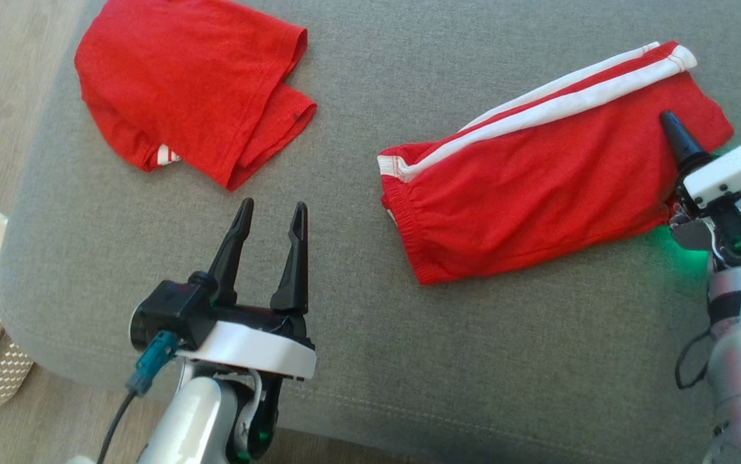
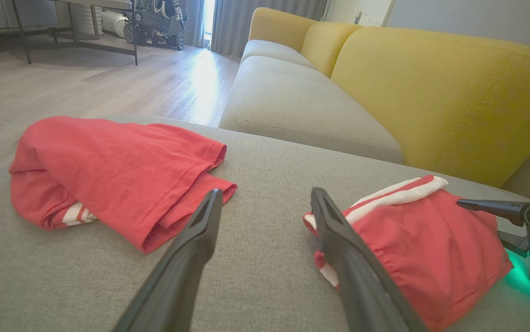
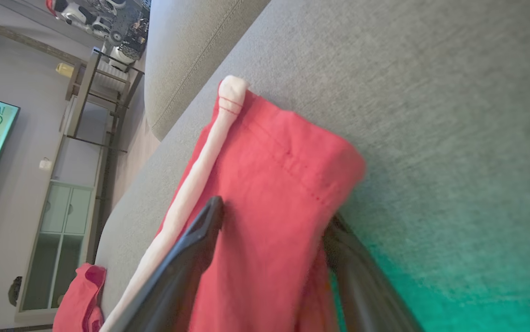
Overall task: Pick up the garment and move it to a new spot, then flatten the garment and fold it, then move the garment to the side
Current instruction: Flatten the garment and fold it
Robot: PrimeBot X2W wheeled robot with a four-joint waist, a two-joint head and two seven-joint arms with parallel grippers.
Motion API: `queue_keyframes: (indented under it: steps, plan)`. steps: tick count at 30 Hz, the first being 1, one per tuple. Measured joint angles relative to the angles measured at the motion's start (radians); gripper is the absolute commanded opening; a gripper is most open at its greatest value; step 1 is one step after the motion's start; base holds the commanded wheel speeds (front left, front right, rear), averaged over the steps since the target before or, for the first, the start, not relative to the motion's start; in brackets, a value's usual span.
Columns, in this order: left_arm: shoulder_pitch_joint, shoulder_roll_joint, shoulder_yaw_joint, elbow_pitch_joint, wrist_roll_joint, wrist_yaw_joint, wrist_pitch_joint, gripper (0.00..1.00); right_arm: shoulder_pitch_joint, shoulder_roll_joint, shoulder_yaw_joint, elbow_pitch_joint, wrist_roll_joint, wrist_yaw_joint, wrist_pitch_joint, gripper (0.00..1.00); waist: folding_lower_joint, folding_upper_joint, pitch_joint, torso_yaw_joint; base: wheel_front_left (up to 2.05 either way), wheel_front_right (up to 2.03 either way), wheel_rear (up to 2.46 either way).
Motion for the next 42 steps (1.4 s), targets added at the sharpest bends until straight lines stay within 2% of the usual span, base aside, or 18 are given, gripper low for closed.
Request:
queue_keyframes:
  steps: [3, 4, 5, 6, 10, 22, 27, 32, 35, 39, 42]
  plan:
    - [-0.001, 0.000, 0.000, -0.001, 0.000, 0.001, 0.000, 1.00, -0.018, 0.000, 0.003, 0.015, -0.006, 0.000, 0.014, 1.00, 0.0000, 0.0000, 0.002, -0.001, 0.00, 0.00, 0.00]
    - [-0.002, 0.000, 0.000, -0.002, 0.000, 0.002, 0.000, 1.00, -0.022, 0.000, 0.005, 0.019, -0.008, 0.000, 0.016, 0.93, 0.0000, 0.0000, 0.002, -0.003, 0.00, 0.00, 0.00]
    - [-0.003, 0.000, 0.001, -0.003, 0.000, 0.002, 0.000, 1.00, -0.028, 0.000, 0.007, 0.023, -0.008, 0.000, 0.019, 0.49, 0.0000, 0.0000, 0.002, -0.005, 0.00, 0.00, 0.00]
    - [-0.005, 0.000, 0.000, -0.005, 0.000, 0.004, 0.000, 1.00, -0.030, 0.000, 0.014, 0.022, -0.010, 0.000, 0.019, 0.00, 0.0000, 0.0000, 0.002, -0.007, 0.00, 0.00, 0.00]
    - [-0.015, 0.000, 0.001, -0.007, 0.000, 0.009, 0.000, 1.00, -0.029, 0.010, 0.036, 0.023, -0.018, 0.000, -0.013, 0.00, 0.0000, 0.0000, 0.001, -0.017, 0.00, 0.00, 0.00]
    - [-0.012, 0.000, 0.006, -0.002, 0.001, 0.001, 0.000, 1.00, 0.074, 0.034, 0.035, -0.002, -0.035, 0.000, -0.231, 0.00, 0.0000, 0.0000, -0.049, -0.075, 0.00, 0.00, 0.00]
    - [-0.001, 0.000, 0.009, 0.003, 0.003, -0.001, 0.000, 1.00, 0.150, 0.030, -0.041, -0.004, -0.127, 0.000, -0.352, 0.00, 0.0000, 0.0000, -0.082, -0.110, 0.00, 0.00, 0.00]
    - [0.027, 0.000, 0.010, 0.007, 0.009, -0.012, 0.000, 1.00, 0.206, 0.028, -0.198, 0.013, -0.302, 0.000, -0.460, 0.00, 0.0000, 0.0000, -0.113, -0.147, 0.00, 0.00, 0.00]
    - [0.034, 0.000, 0.010, 0.007, 0.012, -0.014, 0.000, 1.00, 0.241, 0.036, -0.268, 0.021, -0.413, 0.000, -0.476, 0.00, 0.0000, 0.0000, -0.127, -0.167, 0.00, 0.00, 0.00]
    - [0.034, 0.001, 0.005, 0.009, 0.012, -0.019, 0.000, 1.00, 0.237, 0.059, -0.295, 0.017, -0.481, 0.000, -0.495, 0.00, 0.0000, 0.0000, -0.140, -0.181, 0.00, 0.00, 0.00]
    - [0.034, 0.001, 0.004, 0.016, 0.012, -0.019, 0.000, 1.00, 0.225, 0.061, -0.264, 0.006, -0.491, 0.000, -0.522, 0.00, 0.0000, 0.0000, -0.150, -0.180, 0.00, 0.00, 0.00]
